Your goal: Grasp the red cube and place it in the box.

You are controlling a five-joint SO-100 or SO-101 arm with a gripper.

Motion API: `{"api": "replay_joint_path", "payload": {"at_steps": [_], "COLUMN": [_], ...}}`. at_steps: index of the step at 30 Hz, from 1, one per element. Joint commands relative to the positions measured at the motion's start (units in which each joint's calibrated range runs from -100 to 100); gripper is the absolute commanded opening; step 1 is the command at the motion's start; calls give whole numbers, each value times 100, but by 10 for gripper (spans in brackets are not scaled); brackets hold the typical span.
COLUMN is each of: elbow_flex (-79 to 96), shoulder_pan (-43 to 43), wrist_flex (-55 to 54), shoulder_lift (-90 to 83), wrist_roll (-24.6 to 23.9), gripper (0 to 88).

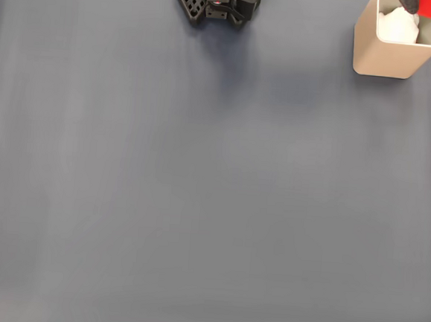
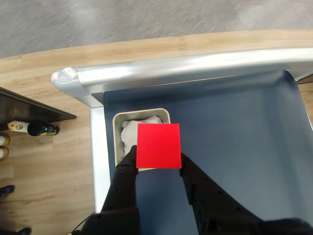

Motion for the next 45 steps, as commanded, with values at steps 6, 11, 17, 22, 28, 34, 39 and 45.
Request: {"api": "replay_joint_path", "payload": {"at_steps": [6, 11, 17, 22, 28, 34, 39, 45], "elbow_flex": [-124, -133, -178, -215, -215, -215, -215, -206], "shoulder_pan": [-107, -92, -64, -64, -85, -135, -185, -206], "wrist_flex": [-101, -175, -249, -257, -347, -454, -495, -585], "shoulder_lift": [91, 134, 247, 316, 325, 342, 359, 377], "wrist_roll": [-15, -10, 15, 15, -98, -210, -215, -234], "gripper": [41, 41, 42, 42, 57, 62, 76, 223]}}
